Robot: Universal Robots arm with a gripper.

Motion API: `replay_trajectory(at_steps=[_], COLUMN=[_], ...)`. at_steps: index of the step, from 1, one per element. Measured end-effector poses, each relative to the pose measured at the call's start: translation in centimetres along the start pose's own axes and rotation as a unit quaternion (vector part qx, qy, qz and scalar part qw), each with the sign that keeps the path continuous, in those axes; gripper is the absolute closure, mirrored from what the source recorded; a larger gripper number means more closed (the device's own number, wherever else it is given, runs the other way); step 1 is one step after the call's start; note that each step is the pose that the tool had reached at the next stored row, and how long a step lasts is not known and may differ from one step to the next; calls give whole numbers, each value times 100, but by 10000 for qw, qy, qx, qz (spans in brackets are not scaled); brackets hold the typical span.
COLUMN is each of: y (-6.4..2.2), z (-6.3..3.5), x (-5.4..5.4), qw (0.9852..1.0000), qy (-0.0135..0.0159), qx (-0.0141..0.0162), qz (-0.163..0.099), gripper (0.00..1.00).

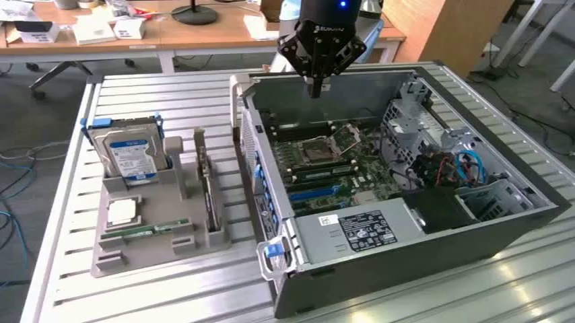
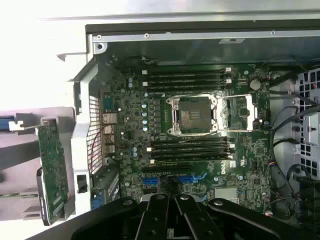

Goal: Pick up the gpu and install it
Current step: 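Reach for the gpu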

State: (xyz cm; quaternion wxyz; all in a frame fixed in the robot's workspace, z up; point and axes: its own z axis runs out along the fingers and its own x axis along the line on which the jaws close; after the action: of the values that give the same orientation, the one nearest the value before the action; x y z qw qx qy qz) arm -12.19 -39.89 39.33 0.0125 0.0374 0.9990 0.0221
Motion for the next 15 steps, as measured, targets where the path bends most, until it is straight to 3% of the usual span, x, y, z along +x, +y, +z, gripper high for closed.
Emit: replay_trajectory(at_steps=[15], y=[-4], z=[-1], x=[48], qw=[10000], qy=[0], qx=[0], qz=[0], gripper=[89])
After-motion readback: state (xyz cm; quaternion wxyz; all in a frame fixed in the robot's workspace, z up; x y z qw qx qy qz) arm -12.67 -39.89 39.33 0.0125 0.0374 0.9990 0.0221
